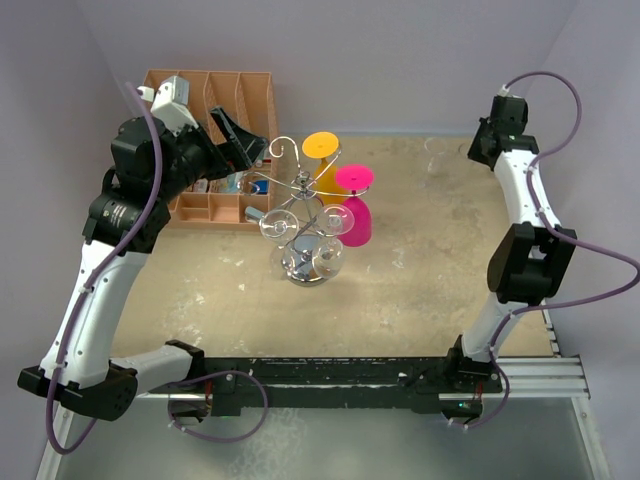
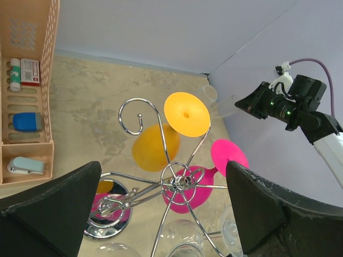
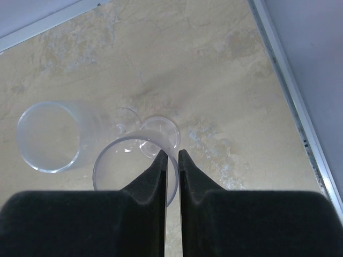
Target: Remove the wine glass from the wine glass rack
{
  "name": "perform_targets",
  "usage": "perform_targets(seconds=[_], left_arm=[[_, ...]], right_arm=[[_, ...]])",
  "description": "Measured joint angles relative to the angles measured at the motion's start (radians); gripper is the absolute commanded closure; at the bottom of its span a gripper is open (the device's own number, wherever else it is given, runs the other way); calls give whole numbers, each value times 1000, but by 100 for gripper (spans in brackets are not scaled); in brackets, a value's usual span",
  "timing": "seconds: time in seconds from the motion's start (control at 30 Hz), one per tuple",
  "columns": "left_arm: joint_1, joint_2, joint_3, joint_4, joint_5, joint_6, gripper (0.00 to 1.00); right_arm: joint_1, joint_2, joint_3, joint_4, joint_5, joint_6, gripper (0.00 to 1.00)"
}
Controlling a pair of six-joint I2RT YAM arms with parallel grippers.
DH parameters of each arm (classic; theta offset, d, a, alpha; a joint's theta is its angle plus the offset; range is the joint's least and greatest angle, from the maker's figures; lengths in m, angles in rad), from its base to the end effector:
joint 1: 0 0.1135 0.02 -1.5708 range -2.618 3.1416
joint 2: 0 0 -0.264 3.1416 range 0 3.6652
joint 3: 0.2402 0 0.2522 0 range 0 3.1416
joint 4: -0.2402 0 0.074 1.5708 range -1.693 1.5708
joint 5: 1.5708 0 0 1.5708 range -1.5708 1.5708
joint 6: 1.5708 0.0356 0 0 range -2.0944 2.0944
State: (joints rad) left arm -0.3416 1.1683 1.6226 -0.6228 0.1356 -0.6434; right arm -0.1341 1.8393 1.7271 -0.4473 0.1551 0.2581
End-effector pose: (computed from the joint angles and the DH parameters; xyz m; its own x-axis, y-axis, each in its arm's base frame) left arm 0.2039 -0.0776 0.4995 -0.4009 -0.4883 -0.7751 0.2712 0.7449 -0.6096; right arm 0.4281 -0.0633 0.3423 -0.4417 0.3141 -0.8404 0.3874 0.9117 0.1370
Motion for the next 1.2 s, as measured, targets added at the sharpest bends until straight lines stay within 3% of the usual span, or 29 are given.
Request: perform_targets(seconds=[0.23, 0.53, 1.03, 1.2], left_arm=[[0, 4, 0, 0, 0, 0, 4], [0, 5, 0, 0, 0, 0, 4], [0, 4, 0, -23, -5, -20, 1], [0, 7, 0, -47, -9, -26, 1]], right_arm=[[-2, 2, 24, -29, 29, 0, 93], [-3, 34, 55, -35, 29, -3, 85], [-3, 35, 121, -79, 25, -22, 46], [-3, -64, 74, -55, -35, -25, 36]])
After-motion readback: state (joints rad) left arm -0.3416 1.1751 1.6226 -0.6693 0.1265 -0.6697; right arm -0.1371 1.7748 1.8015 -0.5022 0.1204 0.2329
